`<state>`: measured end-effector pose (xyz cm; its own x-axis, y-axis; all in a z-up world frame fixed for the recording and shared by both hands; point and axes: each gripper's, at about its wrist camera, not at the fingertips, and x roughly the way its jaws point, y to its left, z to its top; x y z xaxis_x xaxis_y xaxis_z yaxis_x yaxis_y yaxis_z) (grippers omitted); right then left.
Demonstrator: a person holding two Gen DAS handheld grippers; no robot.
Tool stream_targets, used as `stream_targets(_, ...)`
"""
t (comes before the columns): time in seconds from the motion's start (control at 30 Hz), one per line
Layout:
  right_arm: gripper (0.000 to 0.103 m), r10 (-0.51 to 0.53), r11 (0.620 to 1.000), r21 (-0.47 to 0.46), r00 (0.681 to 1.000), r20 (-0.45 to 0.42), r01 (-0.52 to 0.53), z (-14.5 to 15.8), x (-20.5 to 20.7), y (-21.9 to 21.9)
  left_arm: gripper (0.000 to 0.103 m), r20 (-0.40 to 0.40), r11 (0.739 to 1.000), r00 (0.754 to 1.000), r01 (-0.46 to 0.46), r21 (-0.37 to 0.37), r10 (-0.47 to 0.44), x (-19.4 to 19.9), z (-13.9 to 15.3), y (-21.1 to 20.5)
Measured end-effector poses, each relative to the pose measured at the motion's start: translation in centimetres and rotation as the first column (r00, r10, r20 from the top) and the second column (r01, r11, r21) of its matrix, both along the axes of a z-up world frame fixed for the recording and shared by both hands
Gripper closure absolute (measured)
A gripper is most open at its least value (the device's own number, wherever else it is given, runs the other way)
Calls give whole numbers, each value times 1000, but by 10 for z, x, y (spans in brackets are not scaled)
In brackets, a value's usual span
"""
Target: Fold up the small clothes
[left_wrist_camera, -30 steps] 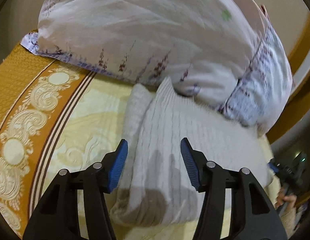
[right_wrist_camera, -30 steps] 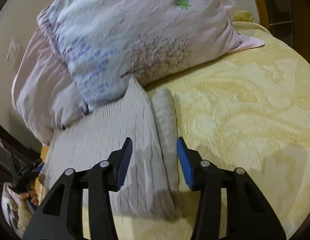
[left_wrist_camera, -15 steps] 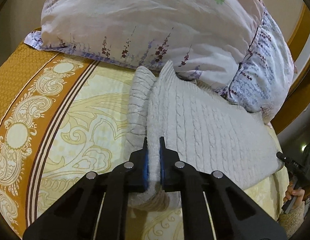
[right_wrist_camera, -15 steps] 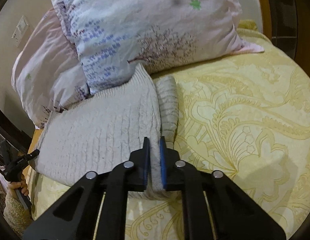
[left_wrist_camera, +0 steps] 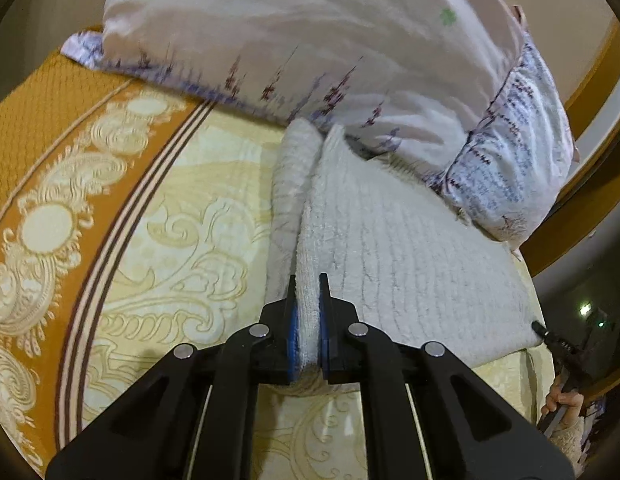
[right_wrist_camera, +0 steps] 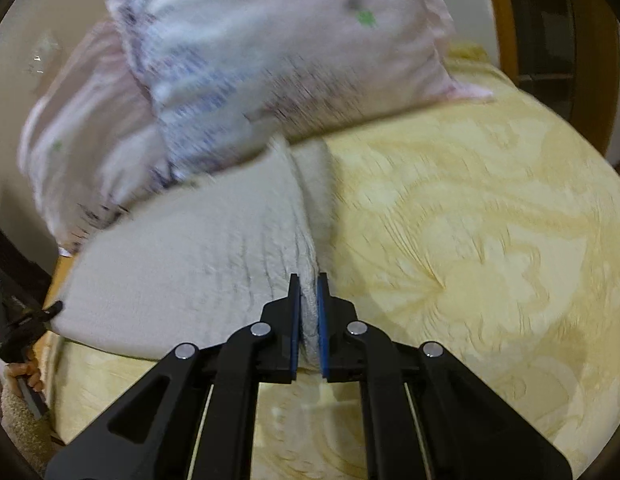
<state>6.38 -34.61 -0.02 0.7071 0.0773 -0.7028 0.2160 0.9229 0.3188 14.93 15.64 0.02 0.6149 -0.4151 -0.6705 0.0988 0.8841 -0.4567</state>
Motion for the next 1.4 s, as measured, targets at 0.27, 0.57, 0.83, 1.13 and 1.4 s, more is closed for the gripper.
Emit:
stream_targets(0.27, 72, -25, 998, -59, 1000, 5, 25, 11, 2, 8, 94, -6, 1000, 1000, 11, -1, -11, 3, -1, -3)
stream_targets(0.57, 56, 141, 986, -94, 988, 62, -135, 38, 44, 50, 33, 66, 999, 997, -39, -32, 41, 7, 26, 16)
stream_targets(0.83, 46, 203, 957, -199, 977, -63, -212, 21, 88, 89, 32, -43, 997, 999, -32, -73, 29, 51, 10, 12)
stream_targets(1.13, 34, 229, 968, -96, 973, -29, -231, 19, 89, 80, 33, -63, 998, 998, 5, -65, -9, 70, -2, -5)
stream_targets(1.4, 24, 259, 950, 139, 956, 139, -278, 18, 82, 58, 51, -80, 998, 997, 0, -69, -6, 75, -4, -10)
